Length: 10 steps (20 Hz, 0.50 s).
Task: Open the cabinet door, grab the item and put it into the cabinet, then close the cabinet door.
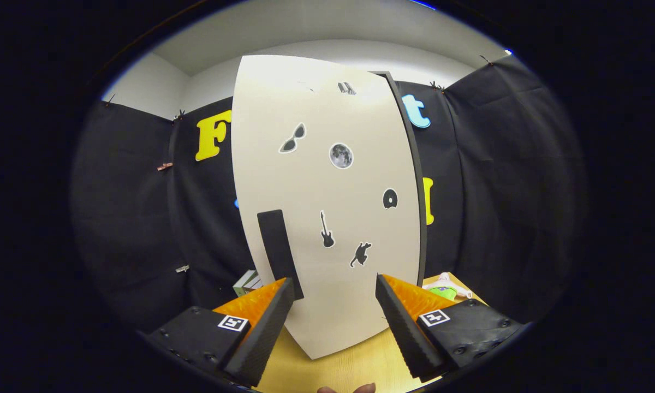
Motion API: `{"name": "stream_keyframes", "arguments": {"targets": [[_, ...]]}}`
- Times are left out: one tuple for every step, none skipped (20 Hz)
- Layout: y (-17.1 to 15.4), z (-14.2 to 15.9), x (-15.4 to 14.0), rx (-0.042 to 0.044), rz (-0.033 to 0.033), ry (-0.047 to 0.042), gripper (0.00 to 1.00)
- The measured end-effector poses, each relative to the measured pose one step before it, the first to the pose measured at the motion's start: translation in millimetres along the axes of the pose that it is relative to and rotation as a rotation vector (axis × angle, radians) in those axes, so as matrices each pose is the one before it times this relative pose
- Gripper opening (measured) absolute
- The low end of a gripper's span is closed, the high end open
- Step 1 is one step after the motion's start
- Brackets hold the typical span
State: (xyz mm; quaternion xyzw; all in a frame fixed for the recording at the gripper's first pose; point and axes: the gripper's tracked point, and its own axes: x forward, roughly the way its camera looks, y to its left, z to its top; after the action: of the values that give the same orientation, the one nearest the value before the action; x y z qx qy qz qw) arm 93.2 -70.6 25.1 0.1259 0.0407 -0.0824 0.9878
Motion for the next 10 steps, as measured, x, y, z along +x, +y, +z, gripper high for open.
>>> {"name": "stream_keyframes", "arguments": {"targets": [[-0.19,-0.77,0.38,-0.00569,-0.00123,-0.00112,0.97],[-1.61,1.18,-1.39,-0.00585,-0.00412,-0.00186,0.97],[-3.82,2.17,-0.06,-0.00495,-0.00713,-0.00449,0.98],[-2.92,0.90,-0.01,-0.00133,-0.00594,-0.00247,0.98],[-3.46,0.44,0.04,0.00208,-0.00716,0.00009,0.97],[-1.79,-0.55,0.60,0.00400,-0.00386,0.00188,0.97],[-1.90,-0.22,0.64,0.00269,-0.00387,0.00139,0.98],[-1.51,-0.19,0.07,-0.00061,-0.00327,0.00027,0.98],[-1.62,-0.66,-0.30,-0.00289,-0.00294,-0.00057,0.98],[-0.44,-1.09,-1.15,-0.00382,-0.00209,-0.00073,0.98]]}}
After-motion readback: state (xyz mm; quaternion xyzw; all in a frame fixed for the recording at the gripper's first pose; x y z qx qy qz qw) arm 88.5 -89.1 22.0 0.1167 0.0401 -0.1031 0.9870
